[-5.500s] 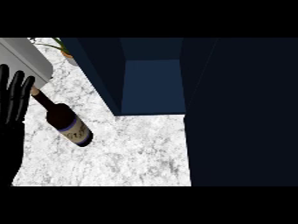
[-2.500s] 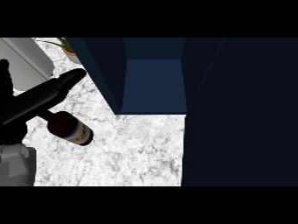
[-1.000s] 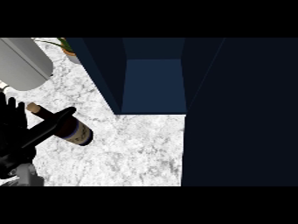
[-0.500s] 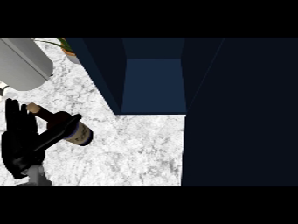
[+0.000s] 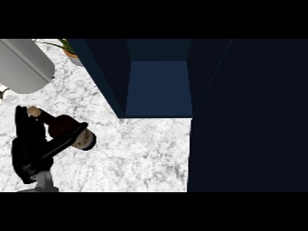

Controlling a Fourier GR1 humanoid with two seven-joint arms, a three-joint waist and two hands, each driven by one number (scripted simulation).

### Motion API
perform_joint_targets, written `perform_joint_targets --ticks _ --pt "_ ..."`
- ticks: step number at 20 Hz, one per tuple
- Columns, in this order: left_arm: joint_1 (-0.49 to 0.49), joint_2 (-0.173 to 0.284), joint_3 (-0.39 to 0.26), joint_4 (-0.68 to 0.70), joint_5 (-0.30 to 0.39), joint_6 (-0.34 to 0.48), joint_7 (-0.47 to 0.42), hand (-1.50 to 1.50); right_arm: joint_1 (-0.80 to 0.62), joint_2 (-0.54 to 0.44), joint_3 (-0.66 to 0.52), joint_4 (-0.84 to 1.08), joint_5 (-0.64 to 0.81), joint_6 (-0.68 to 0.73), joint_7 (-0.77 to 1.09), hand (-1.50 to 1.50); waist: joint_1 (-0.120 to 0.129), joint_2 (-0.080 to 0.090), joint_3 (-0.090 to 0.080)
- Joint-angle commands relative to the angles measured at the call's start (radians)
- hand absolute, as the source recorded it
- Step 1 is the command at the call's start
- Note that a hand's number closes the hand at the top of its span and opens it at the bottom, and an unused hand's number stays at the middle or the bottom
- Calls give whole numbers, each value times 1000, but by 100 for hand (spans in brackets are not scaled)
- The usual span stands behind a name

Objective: Pick up the wine, place it into the cabinet and close the cabinet

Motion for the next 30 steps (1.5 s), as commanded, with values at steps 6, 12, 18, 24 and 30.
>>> perform_joint_targets --ticks 6,12,18,24,30 --pt "23 -5 -23 60 53 -24 -94 -150 10 0 -20 -127 -86 -2 48 -150 6 0 0" --pt "29 -5 -9 174 123 -61 -181 -150 -31 5 34 -169 -29 -51 129 -150 5 0 0" --pt "-101 13 35 263 109 -54 -160 -150 -54 -29 -59 -144 -119 -21 123 -150 1 1 0" --pt "-28 -5 -36 326 198 -57 -325 -150 -30 15 48 -191 -10 -55 152 -150 2 -1 -1" --pt "-115 -5 73 453 232 -147 -381 -150 -31 7 1 -177 -61 -31 135 -150 -1 1 0"
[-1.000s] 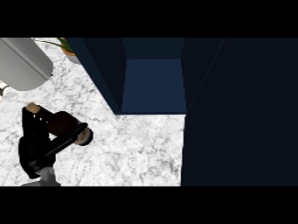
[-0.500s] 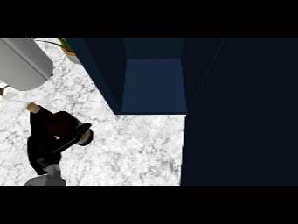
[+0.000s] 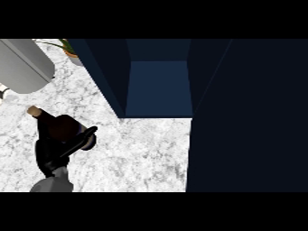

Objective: Pick up the wine, place it into the cabinet and close the cabinet

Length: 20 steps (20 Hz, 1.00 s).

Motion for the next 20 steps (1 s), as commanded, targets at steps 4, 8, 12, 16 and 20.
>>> perform_joint_targets --ticks 4,8,12,16,20 --pt "-95 39 80 182 80 -160 -101 150 13 25 28 -114 -37 -12 35 -150 -2 2 -1" --pt "-88 52 41 186 58 -212 -105 150 90 2 -23 -181 -102 18 49 -150 -7 0 0" --pt "-100 56 -8 181 -4 -164 -80 150 70 6 -7 -166 -84 7 48 -150 -2 0 0" --pt "-139 62 -46 242 -102 -102 -147 150 74 13 -22 -117 -76 22 -1 -150 -4 1 1" --pt "5 114 -137 134 -98 -356 -206 150 74 21 -18 -125 -73 12 17 -150 0 -5 1"
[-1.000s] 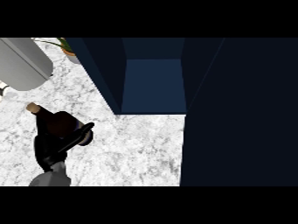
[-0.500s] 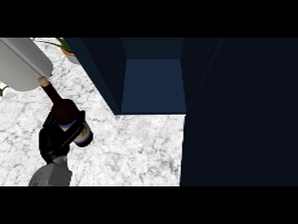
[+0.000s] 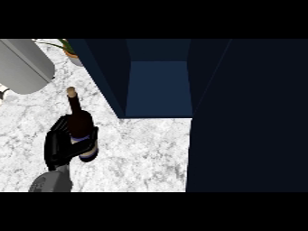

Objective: Pick up the wine, place it into the cabinet and close the cabinet

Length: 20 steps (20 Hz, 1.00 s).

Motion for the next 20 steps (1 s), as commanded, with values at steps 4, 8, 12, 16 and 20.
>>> perform_joint_targets --ticks 4,8,12,16,20 --pt "161 132 -80 -128 -1 -323 -107 150 3 -8 -45 -84 -97 -4 33 -150 11 -1 0" --pt "221 80 -99 -223 -72 -212 -195 150 -36 -2 -24 -95 -68 -36 85 -150 13 0 0" --pt "210 116 -53 -286 -34 -246 -188 150 -7 -16 -21 -157 -83 -27 136 -150 7 1 -1" --pt "259 87 -117 -490 19 -266 -16 150 -11 -6 -46 -106 -107 -8 75 -150 10 0 0" --pt "301 92 -170 -655 21 -259 95 150 11 38 29 -140 -19 -39 78 -150 10 -1 0"
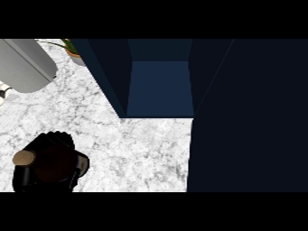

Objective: Pick up the wine, place it into the cabinet and close the cabinet

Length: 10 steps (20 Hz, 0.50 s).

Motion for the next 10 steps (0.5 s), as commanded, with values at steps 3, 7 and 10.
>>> perform_joint_targets --ticks 3,7,10 --pt "21 -35 -88 -247 -48 103 203 150 48 23 39 -112 -15 -8 26 -150 0 1 0" --pt "-24 -70 -163 -334 -131 194 319 150 57 4 -33 -104 -82 18 6 -150 -4 1 0" --pt "-56 -69 -183 -365 -125 191 403 150 92 -14 -70 -159 -146 24 50 -150 -9 0 0"
